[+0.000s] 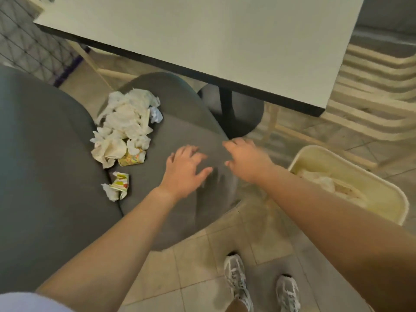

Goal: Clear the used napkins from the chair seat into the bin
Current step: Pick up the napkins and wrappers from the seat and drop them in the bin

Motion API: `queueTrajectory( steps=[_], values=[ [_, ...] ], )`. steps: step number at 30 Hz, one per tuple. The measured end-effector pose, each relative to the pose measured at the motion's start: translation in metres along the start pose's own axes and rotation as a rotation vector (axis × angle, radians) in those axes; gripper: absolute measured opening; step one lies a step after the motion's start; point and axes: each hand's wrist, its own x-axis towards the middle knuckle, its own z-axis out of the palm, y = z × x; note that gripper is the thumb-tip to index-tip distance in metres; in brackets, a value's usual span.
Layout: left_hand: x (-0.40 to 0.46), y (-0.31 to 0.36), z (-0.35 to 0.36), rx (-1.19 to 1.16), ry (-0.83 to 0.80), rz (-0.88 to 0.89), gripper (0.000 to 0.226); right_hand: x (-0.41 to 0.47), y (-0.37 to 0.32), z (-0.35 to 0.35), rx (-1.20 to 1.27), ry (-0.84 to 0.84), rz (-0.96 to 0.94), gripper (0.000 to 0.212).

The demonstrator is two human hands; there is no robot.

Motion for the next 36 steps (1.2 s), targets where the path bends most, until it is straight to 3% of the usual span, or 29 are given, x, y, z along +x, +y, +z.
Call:
queueTrajectory(
  steps=[8, 18, 24, 29, 33, 36],
  values=[
    [-0.008, -0.087, -0.013, -0.017, 0.031, -0.203, 0.047, 0.066, -0.081, 0.005, -0.060, -0.074, -0.165, 0.054],
    [0.012, -0.151, -0.013, -0.079, 0.008, -0.450, 0.054, 0.157, -0.126, 0.015, -0.104, -0.214, -0.299, 0.055],
    [0.003, -0.199, -0.012, -0.010, -0.217, -0.640, 0.077, 0.197, -0.167, 0.040, -0.148, -0.287, -0.460, 0.048],
    [-0.002, -0.226, 0.003, 0.106, -0.459, -0.676, 0.092, 0.218, -0.193, 0.071, -0.192, -0.299, -0.607, 0.051],
    [0.002, -0.235, 0.022, 0.017, -0.404, -0.683, 0.073, 0.232, -0.207, 0.103, -0.230, -0.282, -0.795, 0.044],
    [0.006, -0.241, 0.032, 0.004, -0.337, -0.659, 0.069, 0.242, -0.214, 0.126, -0.251, -0.312, -0.795, 0.043]
  ],
)
